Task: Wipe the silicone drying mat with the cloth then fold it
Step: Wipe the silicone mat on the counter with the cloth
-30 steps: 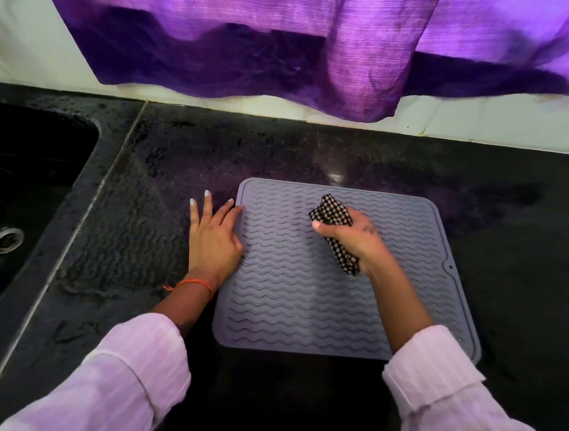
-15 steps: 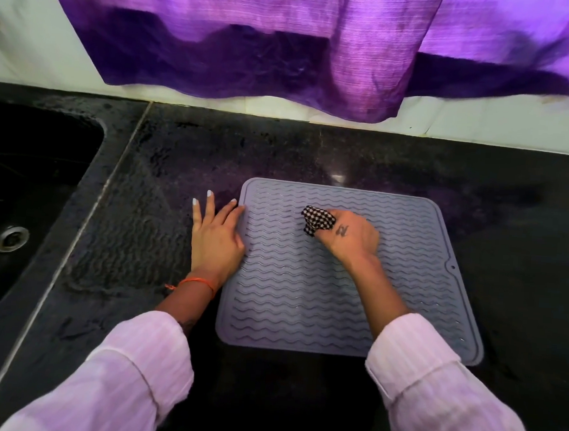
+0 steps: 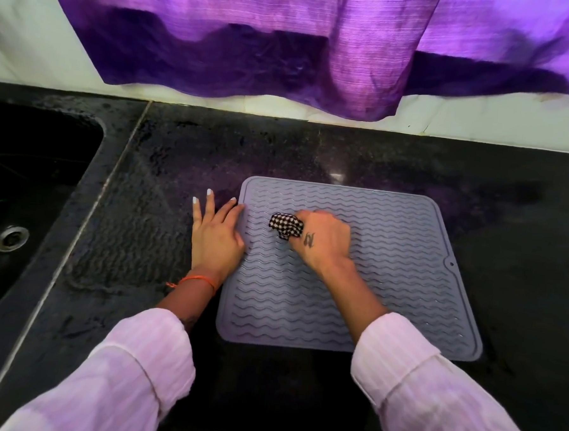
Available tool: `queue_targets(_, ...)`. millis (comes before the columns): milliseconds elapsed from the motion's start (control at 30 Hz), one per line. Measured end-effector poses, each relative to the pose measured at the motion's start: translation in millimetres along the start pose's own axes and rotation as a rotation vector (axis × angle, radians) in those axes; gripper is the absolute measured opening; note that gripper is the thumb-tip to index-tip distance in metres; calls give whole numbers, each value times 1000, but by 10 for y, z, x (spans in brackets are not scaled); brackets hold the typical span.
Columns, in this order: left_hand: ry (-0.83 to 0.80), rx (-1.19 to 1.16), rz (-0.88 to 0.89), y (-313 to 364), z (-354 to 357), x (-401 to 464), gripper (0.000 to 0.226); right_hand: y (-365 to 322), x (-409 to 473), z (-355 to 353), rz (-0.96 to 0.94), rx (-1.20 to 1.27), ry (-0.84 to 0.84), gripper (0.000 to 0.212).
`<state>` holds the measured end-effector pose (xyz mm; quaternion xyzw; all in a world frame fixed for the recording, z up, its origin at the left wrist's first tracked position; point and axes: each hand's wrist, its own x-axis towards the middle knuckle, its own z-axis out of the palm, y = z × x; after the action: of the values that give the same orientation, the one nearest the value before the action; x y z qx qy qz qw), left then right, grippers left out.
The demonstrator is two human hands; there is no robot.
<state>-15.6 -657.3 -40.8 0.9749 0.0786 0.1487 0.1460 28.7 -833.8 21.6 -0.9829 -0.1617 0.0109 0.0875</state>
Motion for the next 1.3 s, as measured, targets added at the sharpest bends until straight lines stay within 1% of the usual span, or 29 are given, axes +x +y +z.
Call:
queue_targets(100,9,-1,3,-1,-2,-13,56,172,22,-104,111,-28,27,31)
queue_targets(200,14,-2,15,1,16,6,56,471,-18,-269,280,81,32,31)
queue_targets(267,12,2,13,10,17,11,56,557,-36,-320,326,156,37,33)
queue_targets(400,1,17,6,11,0,3,58,416,-3,-196,243,196,8,32)
queue_targets(533,-1,16,6,-3,-1,4,56,292,69,-99,138,102,-92,31)
queue_targets(600,-1,11,4,-8,-2,-1,55,344,136,-164,154,30,-114,32)
queue_targets(667,1,6,7,-7,-4,-6,55,490,153,-263,222,-6,-59,32)
queue_targets(700,4,5,8,-5,-4,-5,55,608,136,-294,285,64,-8,32)
queue_targets(733,6,4,8,-2,-3,-2,54,724,99,-319,371,209,44,33)
queue_targets(767,5,4,7,-2,-2,2,54,850,64,-326,480,423,95,36)
queue_targets(800,3,4,6,2,2,5,55,969,21,-341,604,688,130,39)
queue_targets(833,0,8,6,4,4,6,55,1056,-26,-369,716,974,128,41)
queue_targets(867,-2,14,6,5,4,6,55,1136,-66,-383,794,1242,79,41)
queue_targets(933,-4,20,6,10,-1,9,55,1260,-148,-422,827,1670,-31,38)
queue_targets(967,-6,19,5,10,-2,9,55,1320,-186,-427,816,1838,-45,40)
queue_targets(1033,-7,21,3,12,-4,7,56,1447,-254,-379,784,2105,-21,45)
queue_targets(1100,-8,26,5,11,-3,4,56,1522,-331,-343,763,2252,-26,42)
queue_targets(1133,-6,30,7,8,1,5,57,1549,-366,-341,738,2268,-49,38)
queue_targets(1167,-7,38,8,7,6,5,58,1570,-395,-356,709,2269,-62,39)
queue_targets(1200,-9,46,7,1,7,2,60,1596,-422,-365,696,2255,-58,45)
queue_targets(1233,-12,47,7,2,12,3,61,1639,-438,-374,712,2199,-43,47)
queue_targets(1267,-13,48,7,-1,16,3,62,1675,-437,-394,756,2098,-14,41)
queue_targets(1300,-14,49,6,3,17,6,61,1725,-416,-413,842,1933,56,29)
